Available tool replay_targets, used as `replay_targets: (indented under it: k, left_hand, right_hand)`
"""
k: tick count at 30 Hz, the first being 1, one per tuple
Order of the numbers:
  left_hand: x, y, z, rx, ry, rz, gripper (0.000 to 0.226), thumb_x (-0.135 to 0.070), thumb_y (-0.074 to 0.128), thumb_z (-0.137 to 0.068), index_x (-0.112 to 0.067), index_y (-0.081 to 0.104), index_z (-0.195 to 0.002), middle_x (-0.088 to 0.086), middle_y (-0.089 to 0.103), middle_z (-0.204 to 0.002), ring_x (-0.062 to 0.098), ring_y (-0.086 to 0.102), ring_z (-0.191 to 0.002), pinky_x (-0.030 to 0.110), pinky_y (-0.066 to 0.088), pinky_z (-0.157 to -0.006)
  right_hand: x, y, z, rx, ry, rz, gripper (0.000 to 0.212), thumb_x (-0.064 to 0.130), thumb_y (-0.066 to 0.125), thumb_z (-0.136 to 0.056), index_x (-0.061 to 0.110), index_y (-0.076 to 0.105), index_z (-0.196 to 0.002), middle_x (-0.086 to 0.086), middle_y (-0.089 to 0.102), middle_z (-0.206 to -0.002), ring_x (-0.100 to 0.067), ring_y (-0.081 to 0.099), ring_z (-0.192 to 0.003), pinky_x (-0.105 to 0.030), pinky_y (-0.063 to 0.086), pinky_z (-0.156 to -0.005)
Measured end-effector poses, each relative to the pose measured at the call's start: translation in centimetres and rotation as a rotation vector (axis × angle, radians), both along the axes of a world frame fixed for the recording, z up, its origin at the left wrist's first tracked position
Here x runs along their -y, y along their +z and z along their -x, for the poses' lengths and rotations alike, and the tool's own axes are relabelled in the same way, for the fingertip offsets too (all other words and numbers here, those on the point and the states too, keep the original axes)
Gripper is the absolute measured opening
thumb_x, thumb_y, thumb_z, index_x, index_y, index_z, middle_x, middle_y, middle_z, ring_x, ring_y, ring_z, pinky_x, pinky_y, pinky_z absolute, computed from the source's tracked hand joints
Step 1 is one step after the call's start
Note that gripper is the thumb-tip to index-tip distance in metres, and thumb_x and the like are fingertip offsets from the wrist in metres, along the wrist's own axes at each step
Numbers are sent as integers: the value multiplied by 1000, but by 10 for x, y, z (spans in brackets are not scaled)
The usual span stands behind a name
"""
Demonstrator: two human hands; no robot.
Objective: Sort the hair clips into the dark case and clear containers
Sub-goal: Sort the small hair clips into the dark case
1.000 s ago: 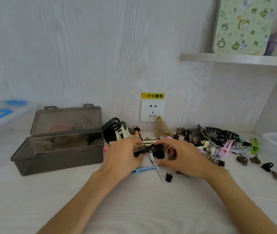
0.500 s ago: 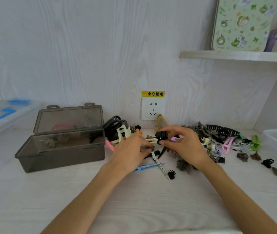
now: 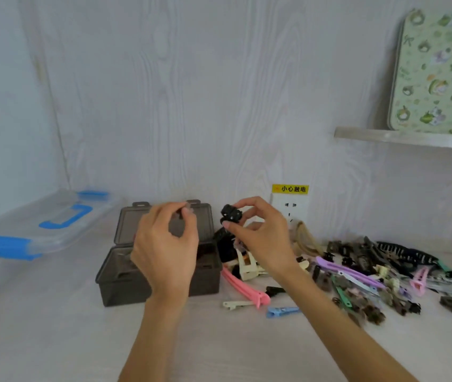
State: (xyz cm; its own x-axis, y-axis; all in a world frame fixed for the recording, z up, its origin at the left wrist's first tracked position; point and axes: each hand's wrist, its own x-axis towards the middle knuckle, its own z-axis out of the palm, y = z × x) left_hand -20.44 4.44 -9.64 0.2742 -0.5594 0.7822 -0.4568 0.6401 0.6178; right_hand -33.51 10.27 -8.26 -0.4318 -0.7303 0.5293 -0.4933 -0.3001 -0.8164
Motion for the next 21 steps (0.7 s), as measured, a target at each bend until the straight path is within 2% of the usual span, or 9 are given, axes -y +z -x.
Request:
replay_targets:
  k: [3, 6, 8, 11, 13, 14, 16, 18, 21]
  left_hand:
    - [9, -7, -7, 26, 21, -145, 7, -26, 63, -81, -27, 69, -86, -4, 68, -84, 19, 63, -77, 25, 38, -59]
    - [13, -11, -8, 127, -32, -269, 9, -32, 64, -81, -29, 69, -88, -7, 69, -92, 17, 64, -86, 25, 39, -63]
    - [14, -12, -10, 212, -107, -276, 17, -45, 62, -81, -31, 68, -89, -12, 68, -93, 11, 63, -87, 24, 41, -65]
    - [16, -11, -12, 480, -498, -377, 37, -72, 61, -65, -37, 68, -77, -22, 65, -84, -3, 59, -80, 27, 50, -70]
    - [13, -8, -12, 720, -753, -493, 44, -76, 66, -50, -40, 69, -76, -22, 64, -86, -2, 59, -81, 31, 52, -75]
    - [13, -6, -13, 795, -817, -510, 41, -71, 72, -49, -41, 70, -77, -21, 64, -88, -1, 60, -83, 33, 53, -78]
    - [13, -4, -15, 837, -884, -499, 27, -44, 83, -58, -40, 71, -82, -21, 65, -92, -1, 61, -85, 36, 53, -81]
    - [14, -4, -15, 840, -857, -472, 27, -22, 82, -64, -38, 72, -82, -22, 67, -91, -3, 62, -84, 34, 54, -80]
    - [9, -7, -9, 838, -665, -409, 31, -22, 78, -67, -47, 66, -81, -23, 66, -89, -5, 60, -84, 28, 50, -78]
  right_hand:
    - [31, -5, -23, -168, 58, -81, 28, 12, 76, -74, 25, 62, -95, 4, 59, -72, -22, 63, -58, -30, 54, -57]
    - [32, -9, -21, -209, 163, -177, 27, 16, 75, -76, 23, 67, -100, 5, 65, -78, -16, 67, -69, -26, 58, -70]
    - [22, -5, -8, -218, 187, -190, 19, 16, 72, -80, 23, 69, -98, -1, 69, -83, -16, 68, -73, -22, 57, -72]
    - [-3, 3, 29, -246, 71, -191, 11, 15, 67, -84, 22, 71, -91, -2, 71, -82, -13, 68, -70, -18, 54, -67]
    - [-21, 2, 62, -286, -69, -215, 14, 13, 64, -86, 26, 70, -86, 0, 71, -79, -10, 67, -67, -16, 52, -66]
    - [-28, 1, 78, -325, -127, -257, 17, 12, 62, -86, 28, 69, -85, 1, 70, -80, -9, 66, -67, -15, 51, -65]
    - [-41, -8, 102, -401, -174, -385, 18, 13, 60, -88, 28, 69, -89, 1, 71, -86, -10, 65, -76, -17, 49, -70]
    - [-48, -19, 114, -409, -144, -464, 16, 18, 58, -90, 27, 70, -97, 4, 71, -95, -10, 65, -88, -21, 49, -80]
    - [-48, -35, 113, -464, -118, -515, 22, 29, 50, -94, 22, 69, -103, -1, 72, -97, -15, 66, -91, -31, 51, -85]
